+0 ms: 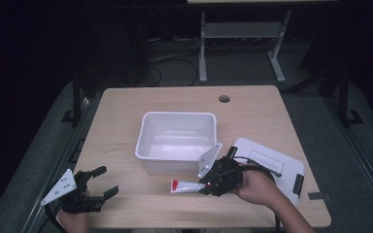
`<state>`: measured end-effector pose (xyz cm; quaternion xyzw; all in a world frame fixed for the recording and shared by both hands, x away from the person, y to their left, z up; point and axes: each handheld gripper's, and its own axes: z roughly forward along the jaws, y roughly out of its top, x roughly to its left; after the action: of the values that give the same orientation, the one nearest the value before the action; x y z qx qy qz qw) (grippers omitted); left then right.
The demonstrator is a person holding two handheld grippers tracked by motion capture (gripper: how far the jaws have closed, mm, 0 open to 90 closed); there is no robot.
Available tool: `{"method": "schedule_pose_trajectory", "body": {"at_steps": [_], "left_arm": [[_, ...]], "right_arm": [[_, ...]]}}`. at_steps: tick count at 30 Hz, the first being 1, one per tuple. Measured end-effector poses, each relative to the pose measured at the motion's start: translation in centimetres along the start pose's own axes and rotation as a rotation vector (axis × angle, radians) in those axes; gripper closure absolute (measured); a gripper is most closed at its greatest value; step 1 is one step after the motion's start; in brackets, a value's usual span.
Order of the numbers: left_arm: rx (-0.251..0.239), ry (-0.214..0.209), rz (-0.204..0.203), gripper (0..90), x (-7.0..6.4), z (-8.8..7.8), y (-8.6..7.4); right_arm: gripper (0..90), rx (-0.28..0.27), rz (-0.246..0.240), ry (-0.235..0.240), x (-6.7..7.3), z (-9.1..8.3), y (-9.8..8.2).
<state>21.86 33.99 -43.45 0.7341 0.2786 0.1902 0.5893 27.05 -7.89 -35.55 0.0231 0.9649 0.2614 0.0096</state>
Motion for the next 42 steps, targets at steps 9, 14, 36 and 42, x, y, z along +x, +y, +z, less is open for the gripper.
{"method": "schedule_pose_trajectory", "body": {"at_steps": [9, 14, 36, 42], "left_arm": [[0.005, -0.002, -0.001, 15.7, 0.0, 0.1, 0.0], [0.0, -0.001, -0.005, 15.7, 0.0, 0.1, 0.0], [0.001, -0.003, -0.002, 15.7, 0.0, 0.2, 0.0], [0.0, -0.003, -0.004, 15.7, 0.1, 0.1, 0.0]], "right_arm": [[68.0, -0.008, -0.008, 0.005, -0.4, -1.0, 1.2], [68.0, -0.01, -0.014, 0.006, -0.6, -1.3, 1.8], [68.0, -0.027, -0.004, 0.0, -1.7, -3.1, 3.4], [68.0, -0.028, 0.001, -0.002, -2.1, -3.3, 3.5]]}}
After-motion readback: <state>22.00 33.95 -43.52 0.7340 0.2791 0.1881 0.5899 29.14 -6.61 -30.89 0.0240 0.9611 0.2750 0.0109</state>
